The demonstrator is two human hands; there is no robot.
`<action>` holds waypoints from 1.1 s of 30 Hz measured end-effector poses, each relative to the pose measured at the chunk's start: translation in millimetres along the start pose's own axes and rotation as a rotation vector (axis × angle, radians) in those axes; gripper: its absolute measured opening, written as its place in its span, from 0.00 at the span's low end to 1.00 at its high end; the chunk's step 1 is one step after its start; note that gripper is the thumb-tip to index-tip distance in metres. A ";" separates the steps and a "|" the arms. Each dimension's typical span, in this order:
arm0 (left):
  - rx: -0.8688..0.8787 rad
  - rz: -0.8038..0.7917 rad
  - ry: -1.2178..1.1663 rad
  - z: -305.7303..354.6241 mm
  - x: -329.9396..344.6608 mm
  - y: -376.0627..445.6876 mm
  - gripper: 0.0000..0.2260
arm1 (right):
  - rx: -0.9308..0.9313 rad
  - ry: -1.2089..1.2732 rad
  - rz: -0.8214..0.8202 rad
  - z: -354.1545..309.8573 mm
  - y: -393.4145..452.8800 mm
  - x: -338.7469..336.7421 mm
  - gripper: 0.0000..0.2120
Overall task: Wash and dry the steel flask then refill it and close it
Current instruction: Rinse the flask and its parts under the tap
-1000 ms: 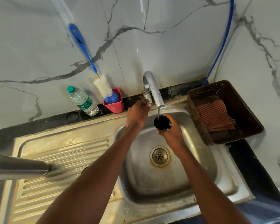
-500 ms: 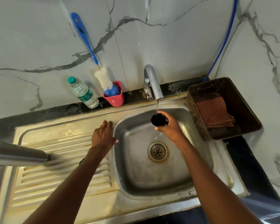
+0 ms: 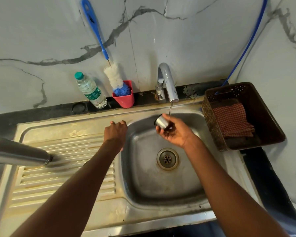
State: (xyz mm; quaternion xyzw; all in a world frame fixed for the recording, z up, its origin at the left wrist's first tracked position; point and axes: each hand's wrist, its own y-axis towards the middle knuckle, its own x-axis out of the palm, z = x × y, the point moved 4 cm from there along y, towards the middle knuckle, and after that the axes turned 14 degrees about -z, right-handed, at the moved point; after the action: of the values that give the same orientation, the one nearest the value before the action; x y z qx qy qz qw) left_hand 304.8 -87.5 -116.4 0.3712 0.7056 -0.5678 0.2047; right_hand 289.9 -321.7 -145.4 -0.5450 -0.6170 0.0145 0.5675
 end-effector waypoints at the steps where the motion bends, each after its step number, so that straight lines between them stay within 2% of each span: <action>1: -0.011 0.011 0.011 1.9 -0.6 1.4 0.37 | -0.032 -0.191 0.047 -1.4 -0.6 -4.8 0.21; 3: -0.019 0.026 0.019 4.8 -0.3 4.7 0.31 | -0.181 -0.534 0.216 -8.6 -2.2 -17.4 0.25; 4: -0.018 0.026 0.018 5.6 0.1 5.8 0.30 | -0.260 -0.599 0.255 -12.1 -3.2 -20.4 0.25; 7: -0.016 0.020 -0.001 4.8 1.4 4.5 0.35 | -0.314 -0.504 0.118 -11.4 -5.3 -12.6 0.21; 9: -0.015 0.012 -0.030 2.3 3.1 1.8 0.39 | -0.309 -0.532 0.033 -6.1 -3.1 -9.2 0.24; 13: -0.021 0.000 -0.147 -5.5 7.5 -3.0 0.44 | -0.488 -0.949 0.131 -7.9 -2.1 -15.0 0.37; 16: -0.009 0.008 -0.181 -5.3 7.6 -3.9 0.44 | -0.651 -1.123 0.110 -11.7 -5.4 -3.9 0.36; 18: -0.003 0.018 -0.192 -4.4 7.8 -3.9 0.43 | -0.673 -1.142 0.046 -10.5 -6.4 0.0 0.37; 19: -0.002 0.020 -0.197 -4.3 8.2 -4.0 0.43 | -0.652 -1.077 0.018 -8.4 -7.8 -1.2 0.37; 21: -0.001 0.023 -0.203 -4.9 9.7 -3.8 0.43 | -0.574 -0.748 -0.019 -3.9 -9.4 -9.5 0.34; 24: 0.001 0.032 -0.203 -5.3 8.4 -6.1 0.42 | -0.450 -0.228 -0.095 7.2 -7.5 -16.2 0.16; 25: -0.001 0.034 -0.199 -5.0 6.8 -7.1 0.41 | -0.395 -0.128 -0.108 9.7 -6.8 -13.9 0.14; 28: -0.012 0.030 -0.171 -3.1 4.3 -10.6 0.42 | -0.206 -0.045 -0.086 17.9 -3.3 -13.0 0.30; 31: -0.025 0.018 -0.162 -2.2 3.6 -12.5 0.42 | -0.083 -0.024 -0.044 21.8 -1.1 -23.4 0.33; 33: -0.033 0.009 -0.155 -2.7 2.6 -12.6 0.43 | -0.062 0.158 -0.055 20.5 1.6 -24.0 0.34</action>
State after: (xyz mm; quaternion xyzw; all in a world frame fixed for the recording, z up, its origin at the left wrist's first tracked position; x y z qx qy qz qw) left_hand 293.9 -85.1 -109.2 0.3258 0.6952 -0.5824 0.2672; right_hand 270.5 -325.3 -170.1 -0.5447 -0.5851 -0.0632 0.5975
